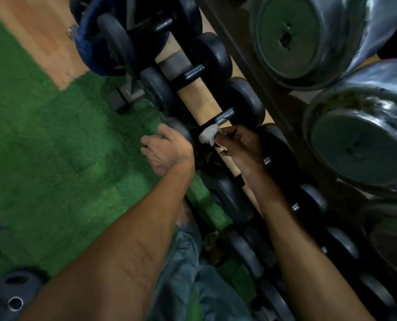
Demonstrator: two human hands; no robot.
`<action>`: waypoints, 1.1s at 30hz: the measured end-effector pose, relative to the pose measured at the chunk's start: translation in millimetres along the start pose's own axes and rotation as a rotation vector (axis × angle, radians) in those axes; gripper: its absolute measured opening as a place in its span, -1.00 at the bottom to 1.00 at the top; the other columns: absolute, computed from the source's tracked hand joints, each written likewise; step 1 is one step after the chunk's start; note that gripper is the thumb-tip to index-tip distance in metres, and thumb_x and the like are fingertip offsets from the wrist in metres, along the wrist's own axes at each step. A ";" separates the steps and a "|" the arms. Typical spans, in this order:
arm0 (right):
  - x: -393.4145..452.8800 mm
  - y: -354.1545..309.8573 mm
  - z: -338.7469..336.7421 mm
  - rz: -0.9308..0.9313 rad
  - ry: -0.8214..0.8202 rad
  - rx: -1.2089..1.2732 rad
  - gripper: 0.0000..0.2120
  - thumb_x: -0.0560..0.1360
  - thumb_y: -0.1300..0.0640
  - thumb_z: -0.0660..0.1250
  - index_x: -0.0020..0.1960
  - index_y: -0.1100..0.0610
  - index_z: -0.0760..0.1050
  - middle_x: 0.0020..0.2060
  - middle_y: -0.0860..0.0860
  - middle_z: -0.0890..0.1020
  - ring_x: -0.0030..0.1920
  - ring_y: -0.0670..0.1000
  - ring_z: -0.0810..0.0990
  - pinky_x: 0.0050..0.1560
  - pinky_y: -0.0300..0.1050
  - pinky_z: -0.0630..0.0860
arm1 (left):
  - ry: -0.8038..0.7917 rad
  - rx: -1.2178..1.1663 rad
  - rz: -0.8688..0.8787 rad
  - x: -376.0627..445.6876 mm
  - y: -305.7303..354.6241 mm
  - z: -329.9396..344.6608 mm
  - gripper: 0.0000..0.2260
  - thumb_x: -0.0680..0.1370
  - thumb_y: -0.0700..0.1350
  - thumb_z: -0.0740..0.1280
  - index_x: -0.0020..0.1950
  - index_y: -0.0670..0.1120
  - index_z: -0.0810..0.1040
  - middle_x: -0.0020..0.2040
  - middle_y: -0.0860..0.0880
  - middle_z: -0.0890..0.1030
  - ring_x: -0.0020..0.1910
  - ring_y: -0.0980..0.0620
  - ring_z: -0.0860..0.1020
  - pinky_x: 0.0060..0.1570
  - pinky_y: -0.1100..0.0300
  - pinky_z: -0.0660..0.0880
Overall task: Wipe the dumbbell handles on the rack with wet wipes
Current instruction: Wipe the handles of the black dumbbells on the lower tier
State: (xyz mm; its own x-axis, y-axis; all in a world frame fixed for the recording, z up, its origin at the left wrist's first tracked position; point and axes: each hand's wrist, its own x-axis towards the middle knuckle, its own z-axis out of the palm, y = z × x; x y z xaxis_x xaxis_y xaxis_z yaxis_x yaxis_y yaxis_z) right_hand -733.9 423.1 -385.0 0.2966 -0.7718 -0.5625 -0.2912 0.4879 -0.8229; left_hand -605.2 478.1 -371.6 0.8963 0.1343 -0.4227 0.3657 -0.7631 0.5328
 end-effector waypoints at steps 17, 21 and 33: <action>37.9 18.0 34.5 -0.559 0.058 -0.722 -0.86 0.49 -0.05 0.47 0.03 -0.08 0.66 -0.08 -0.18 0.68 0.00 -0.13 0.61 0.12 -0.15 0.44 | -0.170 0.039 -0.173 25.7 14.6 28.2 -0.33 0.63 0.29 0.10 0.48 -0.23 0.35 0.40 -0.29 0.48 0.37 -0.29 0.46 0.31 -0.08 0.36; 46.2 6.8 47.2 -0.545 0.118 -0.774 -0.83 0.51 -0.12 0.45 -0.16 -0.04 0.65 -0.24 -0.14 0.66 -0.07 -0.14 0.51 0.00 -0.08 0.17 | -0.096 0.153 -0.078 20.2 13.6 28.4 -0.41 0.63 0.27 0.12 0.39 -0.18 0.45 0.31 -0.24 0.56 0.28 -0.26 0.53 0.20 -0.03 0.42; 82.0 -42.7 60.0 -0.181 -0.387 -1.276 -0.81 0.57 0.16 0.24 -0.14 0.00 0.58 -0.18 -0.04 0.47 0.19 0.09 0.41 0.23 0.11 0.13 | 0.032 0.348 0.083 13.7 25.7 29.8 -0.60 0.62 0.10 0.15 0.14 -0.20 0.56 0.06 -0.23 0.66 0.04 -0.29 0.62 -0.02 -0.04 0.47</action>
State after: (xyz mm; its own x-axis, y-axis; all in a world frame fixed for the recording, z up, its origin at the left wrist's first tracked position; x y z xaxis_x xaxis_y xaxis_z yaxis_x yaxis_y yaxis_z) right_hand -642.5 363.4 -400.7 0.5946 -0.5175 -0.6153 -0.7957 -0.4886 -0.3580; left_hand -591.0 441.4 -385.6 0.9288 0.0788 -0.3621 0.1891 -0.9411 0.2802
